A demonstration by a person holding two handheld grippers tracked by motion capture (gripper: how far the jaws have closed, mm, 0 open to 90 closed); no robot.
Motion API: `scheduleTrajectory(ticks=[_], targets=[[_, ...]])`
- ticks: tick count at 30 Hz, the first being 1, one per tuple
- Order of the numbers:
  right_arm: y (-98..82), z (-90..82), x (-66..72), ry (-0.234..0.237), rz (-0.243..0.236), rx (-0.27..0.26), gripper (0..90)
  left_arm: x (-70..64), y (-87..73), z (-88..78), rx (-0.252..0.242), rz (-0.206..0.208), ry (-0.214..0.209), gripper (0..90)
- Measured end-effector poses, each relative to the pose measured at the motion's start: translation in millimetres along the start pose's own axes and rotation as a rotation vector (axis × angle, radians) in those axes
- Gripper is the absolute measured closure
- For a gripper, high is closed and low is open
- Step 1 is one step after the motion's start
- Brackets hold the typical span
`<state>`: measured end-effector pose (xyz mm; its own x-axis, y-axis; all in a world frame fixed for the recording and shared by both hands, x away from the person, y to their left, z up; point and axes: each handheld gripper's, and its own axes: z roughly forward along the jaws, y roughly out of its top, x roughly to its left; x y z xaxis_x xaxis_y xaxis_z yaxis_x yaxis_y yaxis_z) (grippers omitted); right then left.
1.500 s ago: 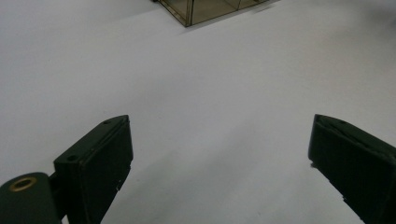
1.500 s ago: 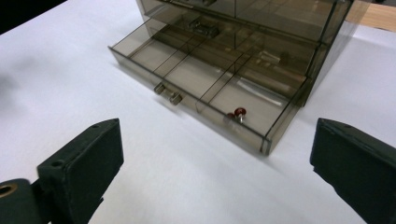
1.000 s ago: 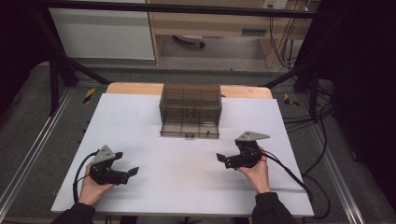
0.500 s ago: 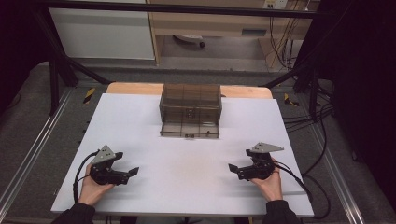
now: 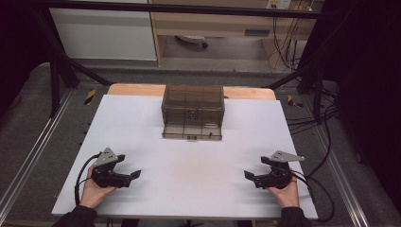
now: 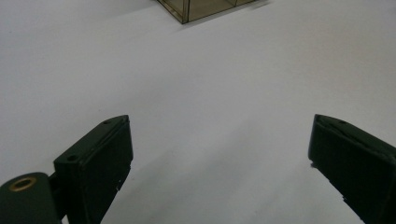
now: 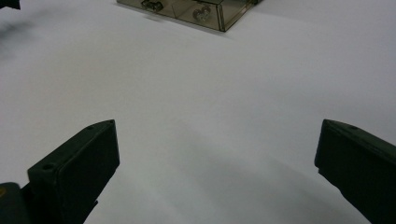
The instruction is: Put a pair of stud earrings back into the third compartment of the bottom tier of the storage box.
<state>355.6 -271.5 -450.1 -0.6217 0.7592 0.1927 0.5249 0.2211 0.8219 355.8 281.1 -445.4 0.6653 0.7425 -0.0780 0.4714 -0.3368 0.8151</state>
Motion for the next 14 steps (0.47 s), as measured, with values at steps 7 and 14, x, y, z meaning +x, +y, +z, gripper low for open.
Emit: scheduleTrajectory(ticks=[7, 14], targets=[[-5.1, -2.6, -3.5, 0.011, -0.011, 0.008, 0.7, -0.5, 0.1, -0.6, 0.000, 0.001, -0.002, 6.2], [-6.6, -2.6, -3.7, 0.019, -0.019, 0.018, 0.7, -1.2, 0.2, -0.3, 0.004, 0.002, -0.004, 6.2]])
